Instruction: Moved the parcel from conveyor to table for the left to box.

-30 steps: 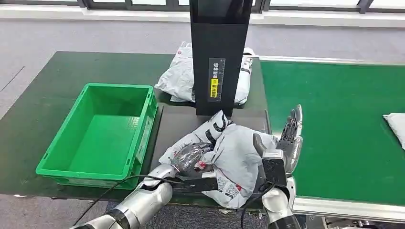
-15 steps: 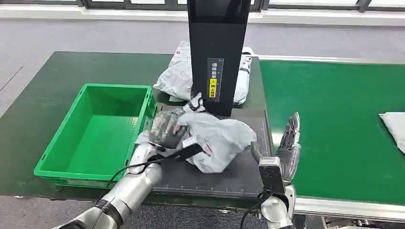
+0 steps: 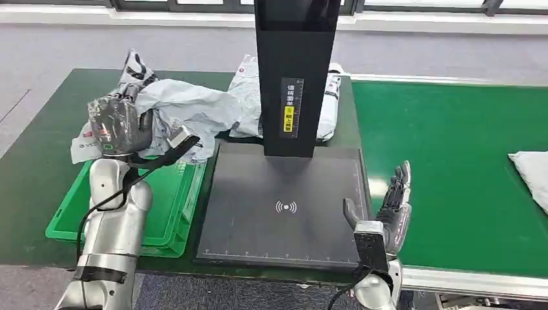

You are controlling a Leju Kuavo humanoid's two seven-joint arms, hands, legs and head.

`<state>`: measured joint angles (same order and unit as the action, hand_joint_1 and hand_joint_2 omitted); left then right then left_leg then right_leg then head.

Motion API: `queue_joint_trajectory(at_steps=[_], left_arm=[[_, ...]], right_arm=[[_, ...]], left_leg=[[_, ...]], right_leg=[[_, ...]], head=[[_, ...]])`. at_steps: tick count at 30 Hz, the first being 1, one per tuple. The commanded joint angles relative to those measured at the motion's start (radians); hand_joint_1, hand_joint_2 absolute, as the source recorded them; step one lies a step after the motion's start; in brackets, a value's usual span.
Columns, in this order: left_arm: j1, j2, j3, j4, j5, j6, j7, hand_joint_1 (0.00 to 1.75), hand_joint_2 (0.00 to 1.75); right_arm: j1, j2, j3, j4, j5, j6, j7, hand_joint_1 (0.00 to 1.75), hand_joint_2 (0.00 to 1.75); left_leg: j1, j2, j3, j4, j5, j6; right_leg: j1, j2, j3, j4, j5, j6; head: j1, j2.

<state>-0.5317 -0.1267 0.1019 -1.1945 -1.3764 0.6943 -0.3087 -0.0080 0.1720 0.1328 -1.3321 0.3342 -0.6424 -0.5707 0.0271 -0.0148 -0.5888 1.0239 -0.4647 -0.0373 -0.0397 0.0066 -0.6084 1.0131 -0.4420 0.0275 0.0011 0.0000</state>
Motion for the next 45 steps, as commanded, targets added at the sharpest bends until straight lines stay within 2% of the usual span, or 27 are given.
queue_joint_trajectory(at_steps=[1, 2, 4, 5, 8, 10, 16, 17, 18, 19, 20, 21, 23, 25, 27, 30, 37, 39, 45], left_arm=[[0.025, 0.026, 0.324, -0.119, -0.057, 0.004, -0.02, 1.75, 1.75], [0.027, 0.032, 0.331, -0.109, -0.093, 0.004, 0.014, 1.75, 1.75], [0.063, 0.124, 0.297, 0.002, -0.183, 0.004, 0.236, 1.75, 1.75], [0.083, 0.162, 0.271, 0.027, -0.192, 0.004, 0.297, 1.75, 1.75], [0.102, 0.198, 0.273, 0.124, -0.161, 0.004, 0.34, 1.75, 1.75], [0.116, 0.233, 0.227, 0.21, -0.178, 0.004, 0.419, 1.75, 1.75], [0.115, 0.24, 0.218, 0.253, -0.178, 0.004, 0.435, 1.75, 1.75], [0.07, 0.242, 0.208, 0.434, -0.137, 0.004, 0.417, 1.75, 1.75], [0.039, 0.241, 0.214, 0.513, -0.055, 0.004, 0.373, 0.44, 1.75], [0.055, 0.237, 0.198, 0.501, -0.08, 0.004, 0.371, 0.0, 1.75], [0.03, 0.225, 0.204, 0.572, 0.009, 0.004, 0.295, 0.0, 1.75], [0.019, 0.208, 0.202, 0.597, 0.137, -0.016, 0.169, 0.0, 1.75], [0.037, 0.188, 0.162, 0.548, 0.209, 0.0, 0.137, 0.0, 1.75], [0.073, 0.17, 0.117, 0.433, 0.36, -0.045, 0.059, 0.0, 1.75], [0.104, 0.171, 0.067, 0.322, 0.486, -0.082, 0.022, 0.0, 1.75], [0.099, 0.171, 0.063, 0.318, 0.484, -0.084, 0.023, 0.0, 1.75], [0.108, 0.181, 0.054, 0.308, 0.502, -0.095, 0.029, 0.0, 1.75], [0.111, 0.174, 0.06, 0.283, 0.619, -0.101, -0.038, 0.0, 1.75], [0.117, 0.174, 0.078, 0.184, 0.858, -0.101, -0.13, 0.0, 1.75]], right_arm=[[-0.014, -0.005, -0.052, 0.028, -0.034, -0.016, -0.01, 0.0, 1.75], [-0.014, -0.006, -0.051, 0.027, -0.036, -0.016, -0.01, 0.0, 1.75], [-0.005, -0.009, -0.05, 0.016, -0.037, -0.012, -0.01, 0.0, 1.75], [-0.001, -0.009, -0.05, 0.013, -0.037, -0.011, -0.01, 0.0, 1.75], [0.004, -0.013, -0.046, 0.015, -0.036, -0.006, -0.008, 0.0, 1.75], [0.001, -0.013, -0.047, 0.019, -0.031, 0.004, -0.003, 0.0, 1.75], [-0.001, -0.012, -0.046, 0.02, -0.031, 0.007, -0.004, 0.0, 1.75], [-0.006, -0.013, -0.046, 0.022, -0.025, 0.002, 0.0, 0.0, 1.75], [-0.007, -0.014, -0.047, 0.021, -0.025, 0.005, 0.001, 0.0, 1.75], [-0.009, -0.014, -0.049, 0.019, -0.021, 0.006, 0.005, 0.0, 1.75], [-0.013, -0.016, -0.052, 0.02, -0.019, 0.009, 0.009, 0.0, 1.75], [-0.015, -0.019, -0.056, 0.018, -0.015, 0.009, 0.012, 0.0, 1.75], [-0.015, -0.02, -0.061, 0.015, -0.012, 0.02, 0.019, 0.0, 1.75], [-0.013, -0.02, -0.06, 0.012, -0.007, 0.027, 0.023, 0.0, 1.75], [-0.008, -0.019, -0.058, 0.009, 0.0, 0.03, 0.027, 0.0, 1.75], [-0.007, -0.018, -0.057, 0.01, 0.0, 0.03, 0.027, 0.0, 1.75], [-0.008, -0.019, -0.057, 0.011, 0.001, 0.031, 0.028, 0.0, 1.75], [-0.007, -0.016, -0.058, 0.01, 0.003, 0.031, 0.028, 0.0, 1.75], [-0.017, -0.01, -0.056, 0.026, 0.004, 0.042, 0.031, 0.0, 1.75]], left_leg=[[0.0, 0.005, 0.002, -0.001, -0.001, 0.002], [-0.001, 0.006, 0.003, -0.002, -0.001, 0.002], [0.0, 0.007, 0.005, -0.004, 0.0, 0.002], [-0.001, 0.009, 0.007, -0.007, 0.0, 0.002], [-0.001, 0.006, 0.006, -0.005, 0.0, 0.002], [-0.001, 0.006, 0.008, -0.007, 0.0, 0.002], [0.001, 0.003, 0.002, -0.002, 0.0, 0.001], [0.0, 0.003, 0.002, -0.003, 0.0, 0.002], [0.0, 0.003, 0.005, -0.005, 0.001, 0.003], [-0.001, 0.0, 0.003, -0.003, 0.001, 0.002], [0.0, 0.001, 0.003, -0.003, 0.001, 0.002], [-0.001, 0.001, 0.005, -0.005, 0.001, 0.003], [0.0, 0.0, 0.003, -0.004, 0.002, 0.002], [0.0, -0.001, 0.002, -0.003, 0.001, 0.003], [-0.001, -0.001, 0.004, -0.003, 0.001, 0.002], [-0.001, -0.005, 0.005, -0.003, 0.002, 0.003], [-0.001, -0.002, 0.004, -0.003, 0.004, 0.004], [-0.001, -0.002, 0.005, -0.004, 0.004, 0.005], [0.0, -0.004, 0.003, -0.002, 0.004, 0.003]], right_leg=[[0.001, 0.004, 0.001, -0.001, 0.001, -0.002], [0.0, 0.005, 0.001, -0.002, 0.001, -0.003], [0.001, 0.005, 0.002, -0.003, 0.001, -0.005], [0.001, 0.006, 0.003, -0.004, 0.002, -0.006], [0.0, 0.004, 0.002, -0.003, 0.0, -0.005], [0.001, 0.003, 0.004, -0.005, 0.001, -0.006], [0.001, 0.002, 0.0, -0.001, -0.001, -0.003], [0.001, 0.001, 0.0, -0.002, -0.001, -0.004], [0.002, -0.001, 0.003, -0.004, 0.0, -0.005], [0.0, -0.002, 0.002, -0.002, -0.001, -0.003], [0.001, -0.001, 0.002, -0.002, -0.001, -0.004], [0.0, -0.002, 0.004, -0.004, -0.001, -0.005], [0.001, -0.003, 0.002, -0.003, 0.0, -0.004], [0.001, -0.004, 0.002, -0.003, 0.0, -0.004], [0.0, -0.005, 0.004, -0.002, -0.001, -0.004], [0.001, -0.008, 0.006, -0.002, -0.002, -0.004], [0.001, -0.007, 0.005, -0.003, 0.001, -0.004], [0.001, -0.007, 0.005, -0.004, 0.001, -0.005], [0.001, -0.007, 0.005, -0.002, 0.0, -0.004]], head=[[0.0, 0.0], [0.0, 0.0], [0.0, 0.0], [0.0, 0.0], [0.0, 0.0], [0.0, 0.0], [0.0, 0.0], [0.0, 0.0], [0.0, 0.0], [0.0, 0.0], [0.0, 0.0], [0.0, 0.0], [0.0, 0.0], [0.0, 0.0], [0.0, 0.0], [0.0, 0.0], [0.0, 0.0], [0.0, 0.0], [0.0, 0.0]])
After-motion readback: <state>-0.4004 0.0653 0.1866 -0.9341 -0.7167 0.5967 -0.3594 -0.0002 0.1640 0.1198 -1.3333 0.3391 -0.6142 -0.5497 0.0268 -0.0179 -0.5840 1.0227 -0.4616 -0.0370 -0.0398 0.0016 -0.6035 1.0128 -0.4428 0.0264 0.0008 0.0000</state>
